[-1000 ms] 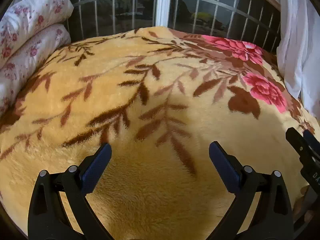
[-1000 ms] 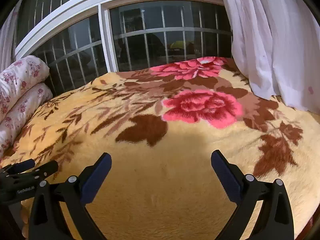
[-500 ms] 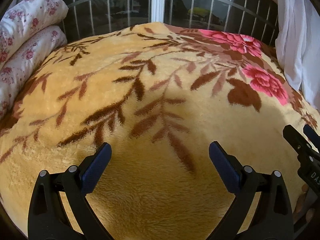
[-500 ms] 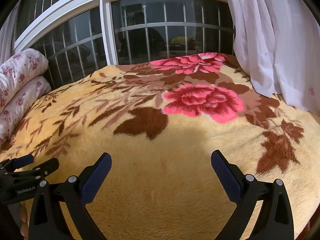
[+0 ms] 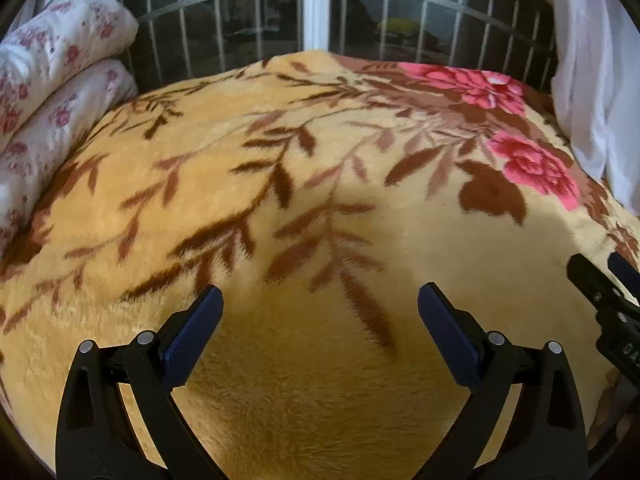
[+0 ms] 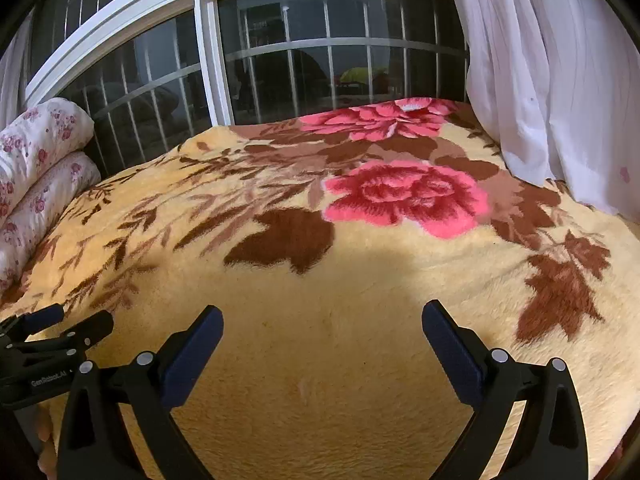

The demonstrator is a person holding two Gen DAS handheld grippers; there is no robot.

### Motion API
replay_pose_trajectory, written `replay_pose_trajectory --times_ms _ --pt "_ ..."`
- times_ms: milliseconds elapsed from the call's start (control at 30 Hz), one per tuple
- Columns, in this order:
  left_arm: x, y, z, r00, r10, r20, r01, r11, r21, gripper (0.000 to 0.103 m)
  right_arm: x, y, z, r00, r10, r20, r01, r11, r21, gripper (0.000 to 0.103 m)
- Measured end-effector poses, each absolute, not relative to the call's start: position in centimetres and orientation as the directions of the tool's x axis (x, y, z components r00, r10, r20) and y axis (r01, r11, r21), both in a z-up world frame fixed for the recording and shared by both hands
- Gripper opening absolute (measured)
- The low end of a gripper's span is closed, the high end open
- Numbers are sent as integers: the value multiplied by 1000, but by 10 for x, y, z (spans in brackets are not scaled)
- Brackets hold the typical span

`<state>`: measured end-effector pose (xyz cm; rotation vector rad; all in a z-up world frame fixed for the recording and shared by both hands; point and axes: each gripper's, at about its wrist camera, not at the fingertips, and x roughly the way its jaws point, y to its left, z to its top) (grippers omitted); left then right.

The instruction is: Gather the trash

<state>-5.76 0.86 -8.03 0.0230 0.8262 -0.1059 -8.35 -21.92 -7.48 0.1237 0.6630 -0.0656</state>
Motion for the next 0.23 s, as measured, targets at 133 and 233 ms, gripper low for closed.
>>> replay_pose_trajectory --times_ms 133,233 --pt "-56 14 -84 649 -127 -750 108 991 -74 95 -82 -220 -75 786 -20 -618 97 991 91 98" --pt "-56 15 -84 649 -133 -749 106 991 -84 95 -83 -220 -75 785 -22 -620 98 991 88 98"
